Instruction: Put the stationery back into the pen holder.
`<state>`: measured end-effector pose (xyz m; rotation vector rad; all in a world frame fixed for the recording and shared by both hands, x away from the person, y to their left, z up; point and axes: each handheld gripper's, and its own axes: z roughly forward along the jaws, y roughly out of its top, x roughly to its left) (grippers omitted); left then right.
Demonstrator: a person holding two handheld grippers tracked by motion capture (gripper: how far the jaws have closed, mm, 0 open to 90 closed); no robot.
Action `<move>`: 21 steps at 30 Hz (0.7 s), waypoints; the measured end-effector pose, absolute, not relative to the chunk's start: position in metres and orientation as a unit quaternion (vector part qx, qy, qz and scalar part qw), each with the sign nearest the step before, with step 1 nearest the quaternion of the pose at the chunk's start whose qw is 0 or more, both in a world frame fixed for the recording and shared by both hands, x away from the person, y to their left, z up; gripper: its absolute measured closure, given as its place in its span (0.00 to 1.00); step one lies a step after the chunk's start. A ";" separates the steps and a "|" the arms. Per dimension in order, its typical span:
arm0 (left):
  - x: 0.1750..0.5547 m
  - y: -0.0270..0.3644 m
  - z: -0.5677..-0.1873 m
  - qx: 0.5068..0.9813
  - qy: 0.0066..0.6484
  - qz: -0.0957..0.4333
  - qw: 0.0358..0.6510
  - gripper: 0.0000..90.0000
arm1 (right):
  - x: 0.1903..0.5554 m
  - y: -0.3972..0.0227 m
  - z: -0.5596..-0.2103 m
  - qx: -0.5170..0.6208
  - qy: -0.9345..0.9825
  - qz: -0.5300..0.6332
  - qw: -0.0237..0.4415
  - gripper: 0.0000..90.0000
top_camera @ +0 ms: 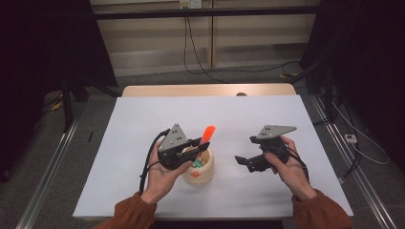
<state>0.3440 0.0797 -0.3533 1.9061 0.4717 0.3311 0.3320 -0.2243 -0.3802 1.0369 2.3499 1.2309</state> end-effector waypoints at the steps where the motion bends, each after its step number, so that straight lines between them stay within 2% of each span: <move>1: 0.344 0.080 -0.353 0.803 0.199 0.140 0.544 0.86 | 0.330 -0.227 -0.382 0.363 0.814 0.428 0.151 0.10; 7: 0.344 0.081 -0.355 0.802 0.202 0.145 0.543 0.86 | 0.318 -0.241 -0.391 0.389 0.788 0.441 0.184 0.10; 21: 0.348 0.079 -0.372 0.790 0.228 0.131 0.554 0.86 | 0.288 -0.267 -0.415 0.415 0.763 0.454 0.199 0.10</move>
